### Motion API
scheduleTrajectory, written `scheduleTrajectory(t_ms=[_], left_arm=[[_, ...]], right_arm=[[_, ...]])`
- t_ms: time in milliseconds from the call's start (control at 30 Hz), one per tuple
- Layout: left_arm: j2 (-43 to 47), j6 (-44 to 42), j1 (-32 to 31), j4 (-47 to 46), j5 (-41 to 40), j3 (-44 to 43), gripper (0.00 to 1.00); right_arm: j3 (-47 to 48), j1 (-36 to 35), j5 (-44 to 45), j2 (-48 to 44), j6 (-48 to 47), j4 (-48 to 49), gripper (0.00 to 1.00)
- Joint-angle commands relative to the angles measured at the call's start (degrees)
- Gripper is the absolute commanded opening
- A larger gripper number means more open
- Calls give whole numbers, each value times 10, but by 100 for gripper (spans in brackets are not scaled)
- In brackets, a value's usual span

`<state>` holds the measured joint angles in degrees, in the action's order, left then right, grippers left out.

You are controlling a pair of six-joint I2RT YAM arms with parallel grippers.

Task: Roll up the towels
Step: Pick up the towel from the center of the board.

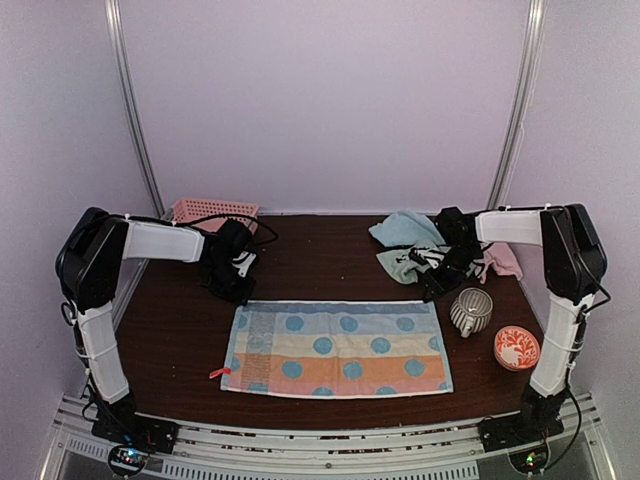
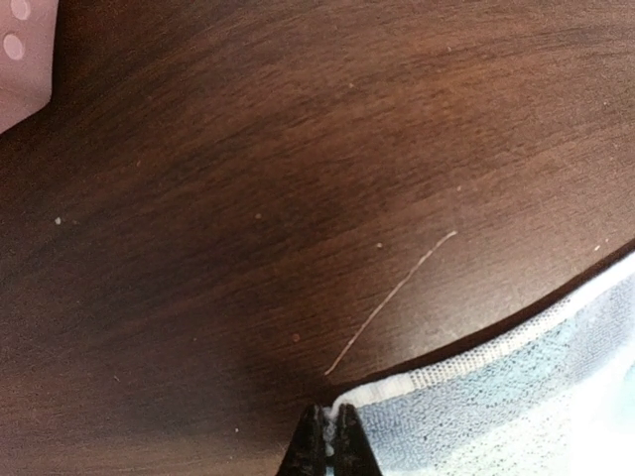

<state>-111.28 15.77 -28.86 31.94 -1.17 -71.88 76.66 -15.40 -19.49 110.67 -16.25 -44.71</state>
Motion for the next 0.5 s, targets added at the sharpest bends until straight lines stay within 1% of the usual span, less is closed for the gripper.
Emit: scheduleTrajectory(t_ms=[0, 233, 467], left_arm=[[10, 6, -1, -15, 6, 13, 0], [16, 6, -1, -18, 5, 20, 0], [19, 7, -1, -23, 2, 25, 0]], right_arm=[[17, 2, -9, 17, -4, -32, 33], [24, 1, -20, 32, -8, -48, 27], [35, 2, -22, 32, -9, -43, 12]])
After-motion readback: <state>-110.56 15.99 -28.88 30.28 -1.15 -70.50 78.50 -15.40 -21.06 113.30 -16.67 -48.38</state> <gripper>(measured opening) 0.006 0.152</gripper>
